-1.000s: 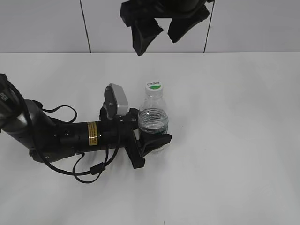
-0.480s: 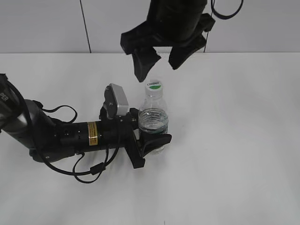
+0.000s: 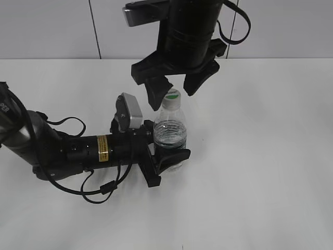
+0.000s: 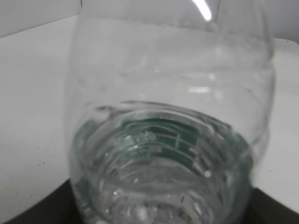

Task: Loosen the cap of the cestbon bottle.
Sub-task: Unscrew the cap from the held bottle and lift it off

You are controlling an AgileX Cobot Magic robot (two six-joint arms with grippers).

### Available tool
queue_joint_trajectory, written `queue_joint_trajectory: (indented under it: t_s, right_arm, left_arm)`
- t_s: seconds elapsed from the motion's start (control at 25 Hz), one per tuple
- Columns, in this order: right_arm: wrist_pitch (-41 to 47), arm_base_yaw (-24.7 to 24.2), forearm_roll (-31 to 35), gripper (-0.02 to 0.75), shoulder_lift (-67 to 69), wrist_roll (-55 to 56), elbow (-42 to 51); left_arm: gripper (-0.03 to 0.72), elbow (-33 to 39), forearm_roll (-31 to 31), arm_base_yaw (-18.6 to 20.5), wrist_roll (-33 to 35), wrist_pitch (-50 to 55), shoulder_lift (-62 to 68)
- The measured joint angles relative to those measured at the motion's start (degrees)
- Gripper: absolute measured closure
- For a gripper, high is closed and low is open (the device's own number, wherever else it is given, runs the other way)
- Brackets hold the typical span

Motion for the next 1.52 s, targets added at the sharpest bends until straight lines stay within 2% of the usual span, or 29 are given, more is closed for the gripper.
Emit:
queue_joint_trajectory:
  t_s: [0.16,0.6,0.92,1.52]
  right_arm:
    - [0.00,0.00,-0.06,0.171,0.00,-1.16,0.00]
    - [0.00,0.00,-0.11,0.442,0.00,-4.65,0.00]
    - [0.00,0.00,-0.11,0.445,0.00,-13.22,0.00]
    - [-0.05,0.00,-0.06,0.445,0.00,-60.47,-0.05]
  left_arm:
    - [0.279,0.00,0.00,0.00,0.00,0.00,0.00]
    - [0.279,0.00,0.00,0.00,0.00,0.00,0.00]
    - [0.279,0.00,0.00,0.00,0.00,0.05,0.00]
    - [0.279,0.00,0.22,0.00,0.46,0.05,0.00]
